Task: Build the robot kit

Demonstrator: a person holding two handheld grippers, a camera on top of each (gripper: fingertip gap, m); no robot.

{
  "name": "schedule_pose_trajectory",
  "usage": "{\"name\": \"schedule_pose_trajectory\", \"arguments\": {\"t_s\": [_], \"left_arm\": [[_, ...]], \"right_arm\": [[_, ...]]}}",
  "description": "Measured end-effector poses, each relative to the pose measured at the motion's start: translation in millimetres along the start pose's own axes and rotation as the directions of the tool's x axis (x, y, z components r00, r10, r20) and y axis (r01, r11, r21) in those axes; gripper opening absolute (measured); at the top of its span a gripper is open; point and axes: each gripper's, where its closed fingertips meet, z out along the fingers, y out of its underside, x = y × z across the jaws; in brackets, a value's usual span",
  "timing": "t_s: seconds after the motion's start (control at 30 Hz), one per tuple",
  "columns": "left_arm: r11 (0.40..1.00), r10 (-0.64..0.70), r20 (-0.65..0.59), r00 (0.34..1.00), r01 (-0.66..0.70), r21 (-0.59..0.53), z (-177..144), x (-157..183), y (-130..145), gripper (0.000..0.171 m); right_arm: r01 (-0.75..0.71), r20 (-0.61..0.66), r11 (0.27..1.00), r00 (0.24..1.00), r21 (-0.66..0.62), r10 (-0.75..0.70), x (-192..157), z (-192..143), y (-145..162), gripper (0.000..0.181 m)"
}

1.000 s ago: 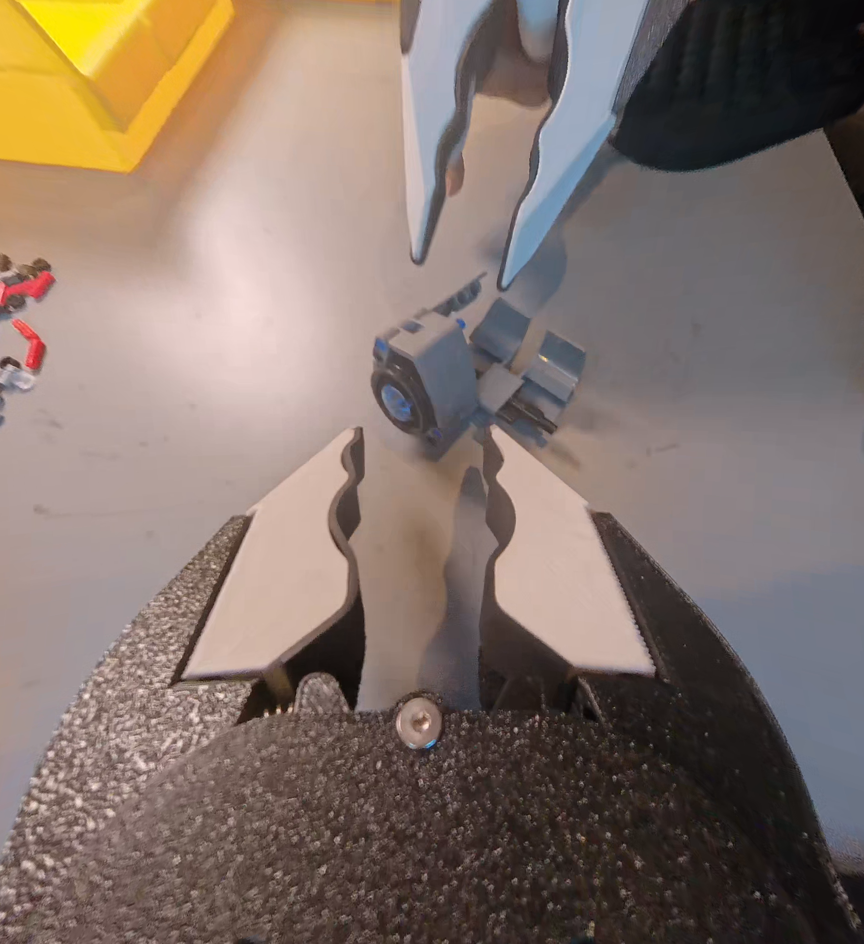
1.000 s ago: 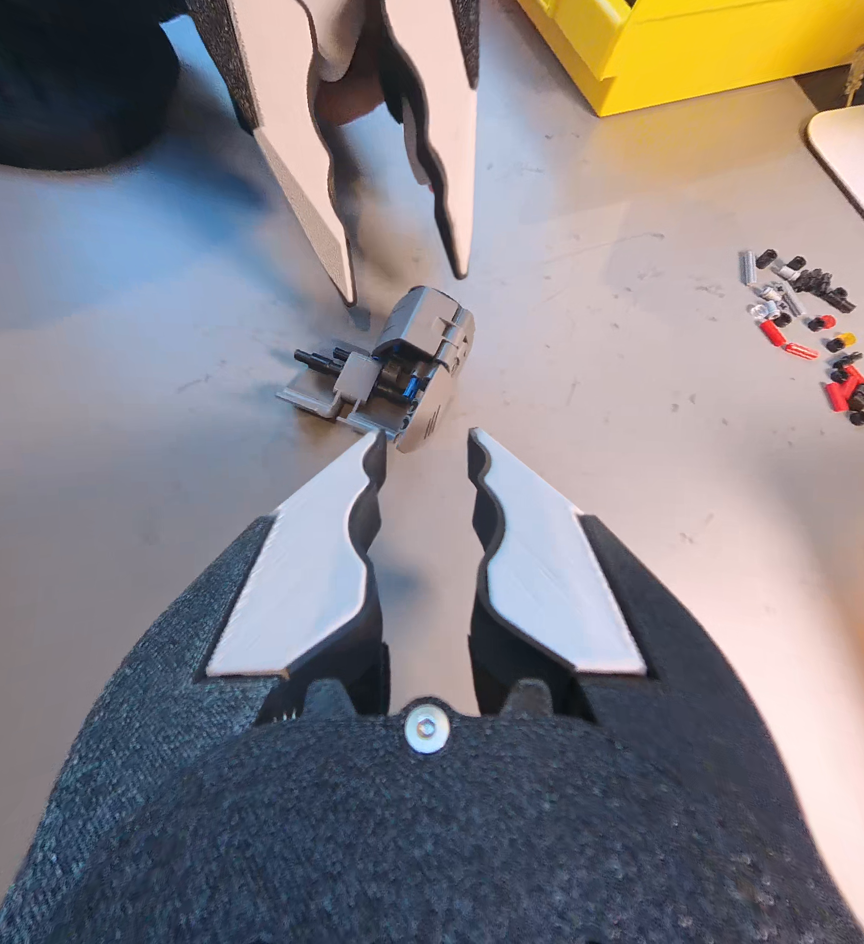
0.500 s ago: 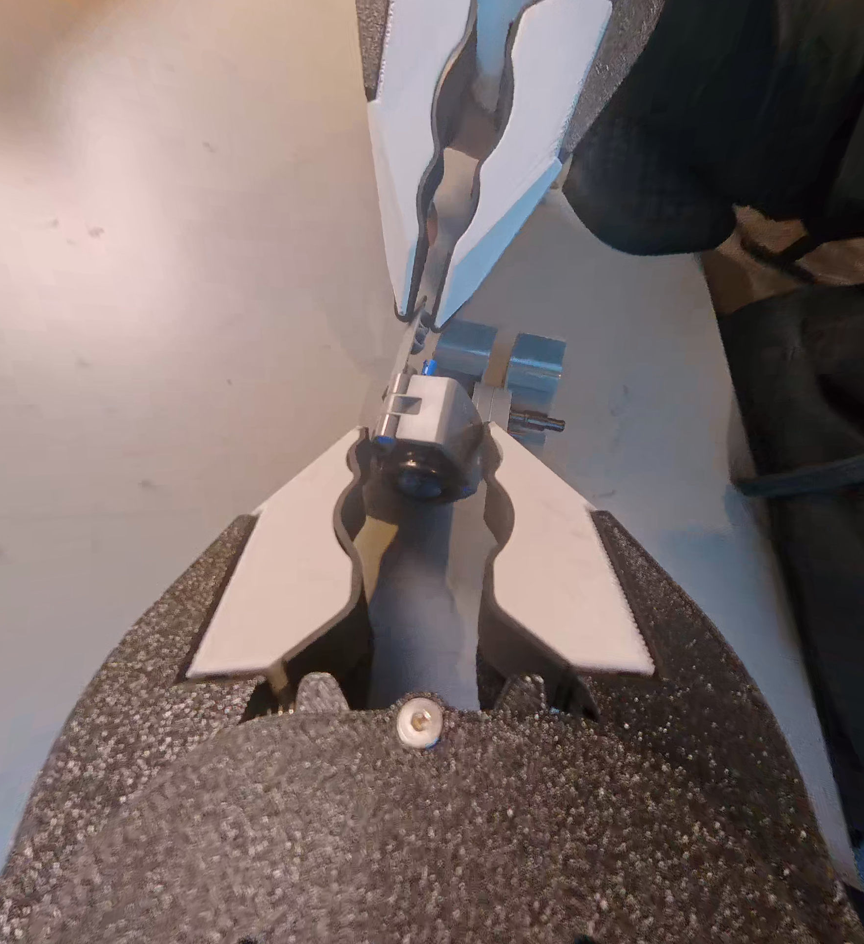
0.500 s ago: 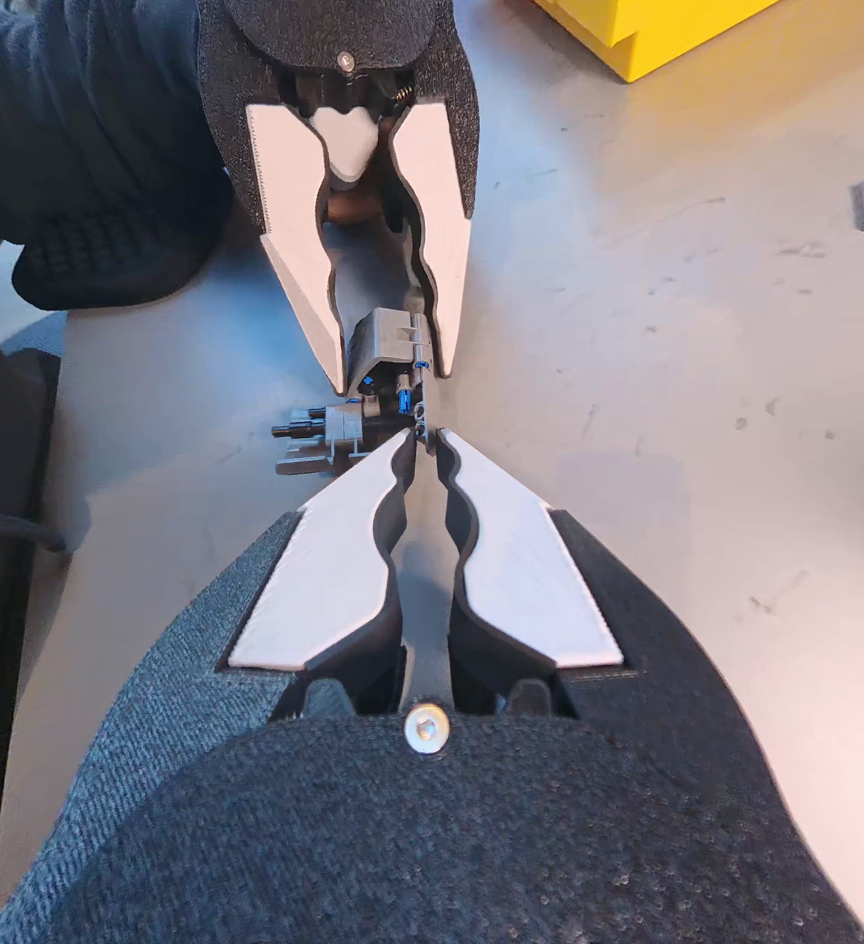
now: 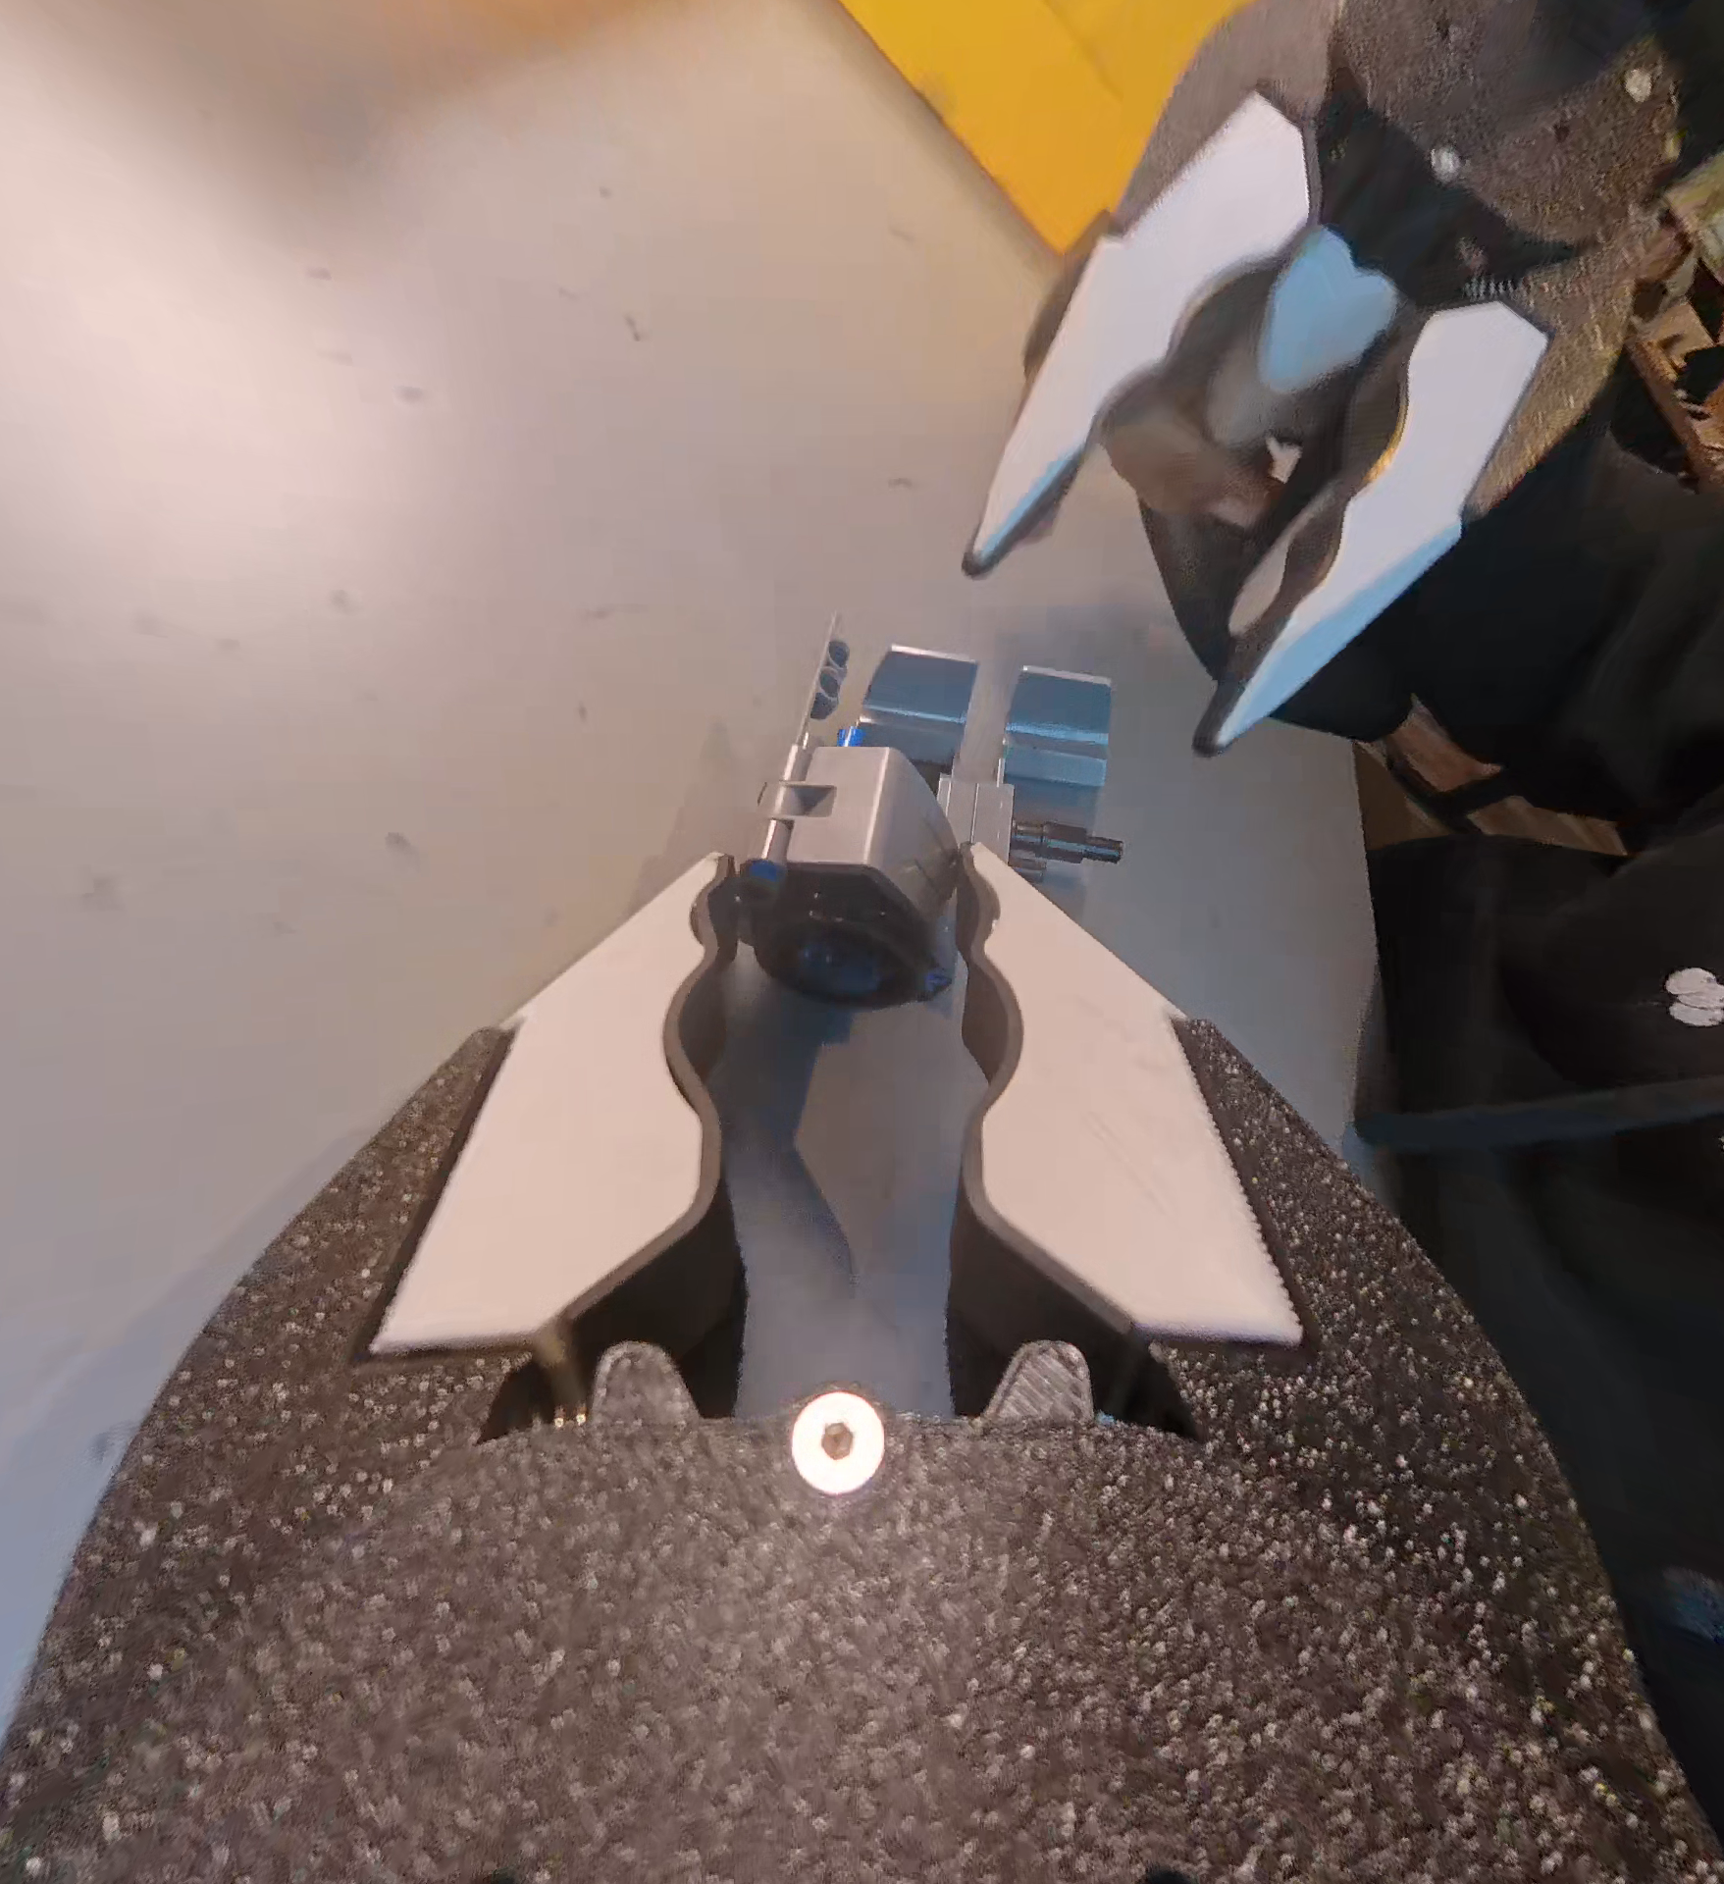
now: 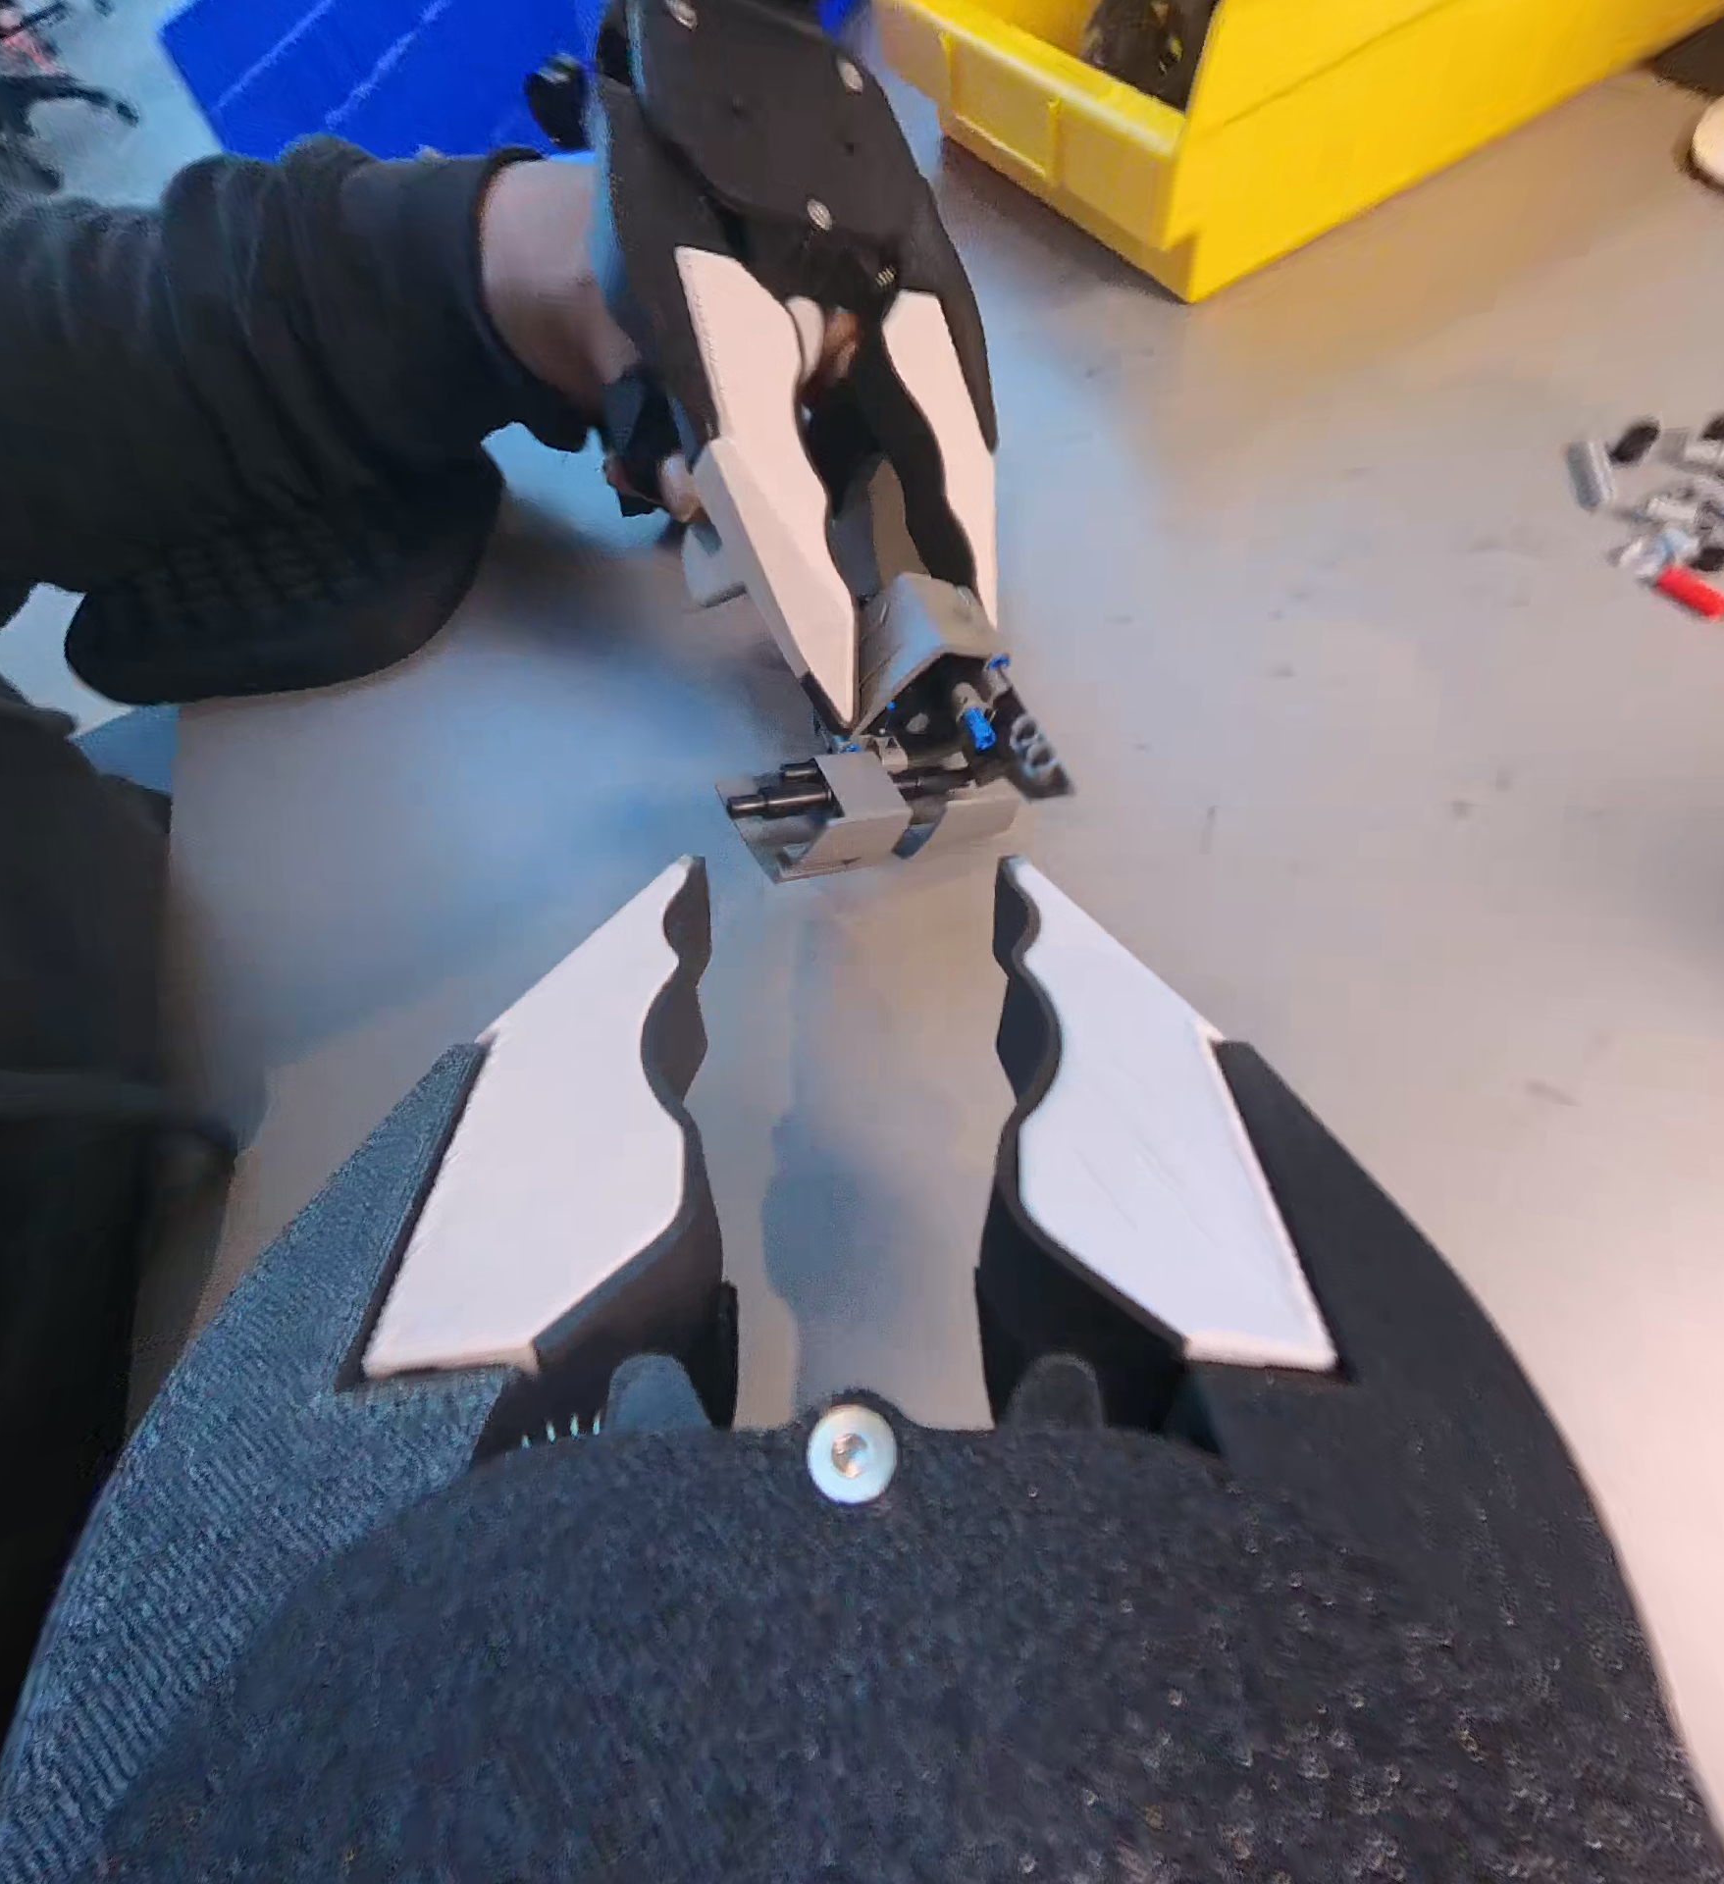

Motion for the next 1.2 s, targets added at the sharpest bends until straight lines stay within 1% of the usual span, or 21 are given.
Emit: {"name": "schedule_pose_trajectory", "arguments": {"t_s": [0.07, 0.1, 0.17, 0.2, 0.27, 0.33, 0.37, 0.43, 0.5, 0.57, 0.6, 0.67, 0.77, 0.83, 0.9, 0.97, 1.07, 1.1, 1.17, 1.2], "left_arm": [[1.0, 0.015, 0.069, 0.998, -0.016, 0.014, 0, -5, -2, 0.042], [1.0, 0.023, 0.104, 0.994, -0.025, 0.017, 0, -6, -1, 0.042], [0.999, 0.03, 0.153, 0.988, -0.032, 0.013, 2, -8, 1, 0.042], [0.999, 0.036, 0.165, 0.986, -0.037, 0.002, 3, -6, 4, 0.042], [0.999, 0.048, 0.161, 0.986, -0.046, -0.015, 1, -1, 9, 0.041], [0.998, 0.062, 0.118, 0.991, -0.059, -0.032, -4, 7, 13, 0.039], [0.998, 0.057, 0.085, 0.995, -0.054, -0.028, -8, 11, 13, 0.042], [0.999, 0.023, 0.03, 0.999, -0.024, 0.028, -19, 14, 3, 0.044], [0.996, -0.02, 0.017, 1.0, 0.018, 0.087, -27, 10, -9, 0.041], [0.994, -0.042, 0.011, 0.999, 0.04, 0.101, -26, 6, -12, 0.038], [0.994, -0.049, -0.001, 0.999, 0.048, 0.096, -23, 7, -12, 0.034], [0.997, -0.054, -0.053, 0.997, 0.057, 0.044, -16, 17, -5, 0.026], [0.998, -0.059, -0.022, 0.998, 0.059, 0.011, -9, 19, 5, 0.026], [0.994, -0.101, -0.02, 0.995, 0.101, 0.029, -8, 18, 7, 0.027], [0.99, -0.132, -0.035, 0.991, 0.133, 0.037, -6, 19, 8, 0.021], [0.993, -0.108, -0.028, 0.994, 0.109, 0.038, -4, 22, 10, 0.02], [0.994, -0.078, -0.03, 0.996, 0.08, 0.07, -4, 25, 8, 0.018], [0.993, -0.078, -0.031, 0.996, 0.081, 0.087, -5, 25, 7, 0.017], [0.992, -0.075, -0.018, 0.997, 0.076, 0.102, -5, 24, 8, 0.012], [0.992, -0.071, 0.001, 0.997, 0.07, 0.107, -5, 23, 8, 0.011]], "right_arm": [[-0.077, -0.07, 0.997, 0.995, -0.021, 0.075, 3, 14, 10, 0.049], [-0.105, -0.077, 0.994, 0.992, -0.015, 0.103, 4, 19, 11, 0.045], [-0.16, -0.042, 0.987, 0.986, 0.0, 0.16, 2, 26, 9, 0.032], [-0.155, -0.057, 0.988, 0.986, -0.008, 0.154, 7, 27, 10, 0.02], [-0.124, -0.049, 0.992, 0.991, -0.032, 0.123, 8, 27, 12, 0.017], [-0.118, -0.036, 0.992, 0.992, -0.04, 0.117, 10, 27, 12, 0.014], [-0.096, -0.035, 0.994, 0.995, -0.044, 0.095, 12, 27, 12, 0.014], [-0.044, -0.054, 0.998, 0.998, -0.049, 0.041, 16, 28, 12, 0.012], [0.041, -0.071, 0.998, 0.997, -0.04, -0.043, 17, 27, 7, 0.008], [0.137, -0.082, 0.99, 0.987, -0.021, -0.138, 14, 26, 0, 0.003], [0.179, -0.091, 0.983, 0.979, -0.03, -0.181, 14, 26, 0, 0.003], [0.227, -0.128, 0.972, 0.964, -0.063, -0.233, 19, 27, 2, 0.002], [0.269, -0.128, 0.962, 0.954, -0.038, -0.272, 15, 27, -2, 0.001], [0.315, -0.147, 0.948, 0.937, -0.035, -0.317, 15, 27, -3, 0.001], [0.328, -0.146, 0.945, 0.934, -0.017, -0.327, 11, 27, -6, 0.001], [0.346, -0.155, 0.938, 0.927, 0.001, -0.342, 9, 26, -9, 0.001], [0.351, -0.147, 0.936, 0.928, 0.034, -0.343, 4, 24, -11, 0.002], [0.337, -0.134, 0.94, 0.935, 0.049, -0.328, 2, 24, -11, 0.004], [0.283, -0.079, 0.959, 0.957, 0.032, -0.28, -2, 28, -5, 0.021], [0.26, -0.069, 0.965, 0.964, 0.021, -0.258, -2, 30, -2, 0.023]]}}
